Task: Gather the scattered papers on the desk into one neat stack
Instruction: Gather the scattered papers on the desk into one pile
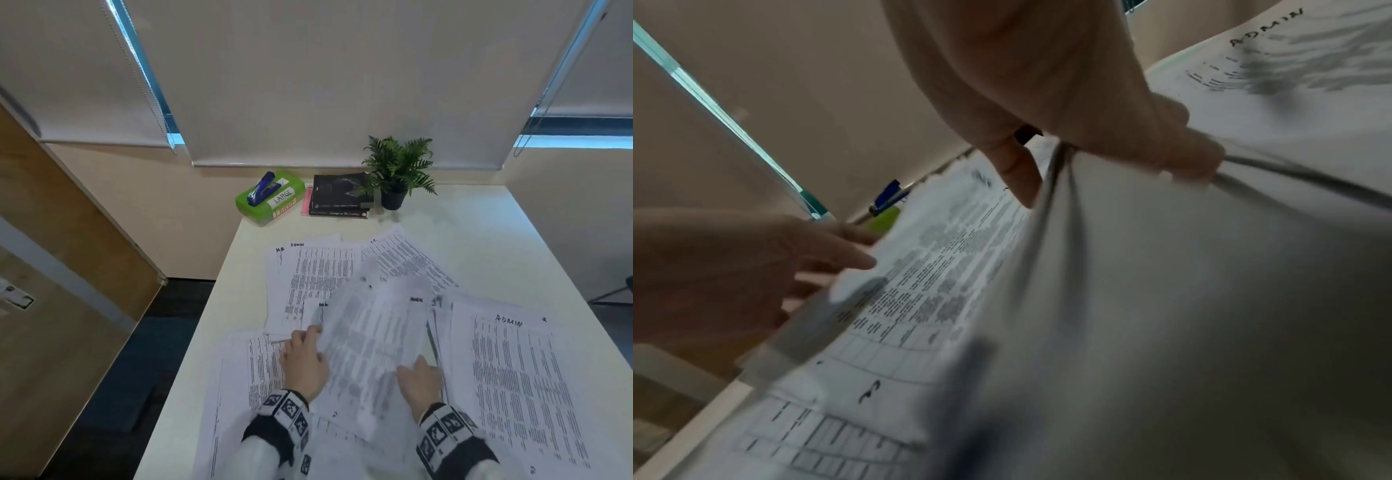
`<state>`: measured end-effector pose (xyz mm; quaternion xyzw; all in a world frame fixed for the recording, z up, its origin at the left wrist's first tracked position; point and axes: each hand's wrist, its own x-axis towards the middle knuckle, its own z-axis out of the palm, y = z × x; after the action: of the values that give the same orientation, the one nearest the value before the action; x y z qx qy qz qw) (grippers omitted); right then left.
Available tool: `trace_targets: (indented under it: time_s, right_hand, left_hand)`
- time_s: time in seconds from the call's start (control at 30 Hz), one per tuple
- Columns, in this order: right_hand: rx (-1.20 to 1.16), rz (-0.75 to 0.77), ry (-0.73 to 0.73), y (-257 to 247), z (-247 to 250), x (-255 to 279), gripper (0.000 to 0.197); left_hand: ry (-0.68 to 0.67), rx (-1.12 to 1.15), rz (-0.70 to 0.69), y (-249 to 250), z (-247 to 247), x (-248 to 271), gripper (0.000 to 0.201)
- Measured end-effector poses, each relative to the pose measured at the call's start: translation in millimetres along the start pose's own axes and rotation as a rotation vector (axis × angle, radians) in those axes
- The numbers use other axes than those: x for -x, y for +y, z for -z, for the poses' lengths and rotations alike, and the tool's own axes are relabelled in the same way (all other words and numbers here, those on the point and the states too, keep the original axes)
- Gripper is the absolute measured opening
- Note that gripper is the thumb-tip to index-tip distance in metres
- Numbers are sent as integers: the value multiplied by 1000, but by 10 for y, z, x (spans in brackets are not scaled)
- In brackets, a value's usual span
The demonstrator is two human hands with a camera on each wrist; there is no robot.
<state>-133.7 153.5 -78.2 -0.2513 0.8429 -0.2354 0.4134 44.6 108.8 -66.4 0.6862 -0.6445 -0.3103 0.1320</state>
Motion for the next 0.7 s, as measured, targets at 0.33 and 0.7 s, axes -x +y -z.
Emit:
trace_targets:
  time_s: [0.33,0.7]
  right_hand:
    - [-218,-90,-88,75,-3,-83,62]
    - [-299,353,-35,-1036,-9,-379,28]
  left_hand:
    - [-142,381,390,-14,-144,-232,32]
    - [86,411,78,163,566,-988,37]
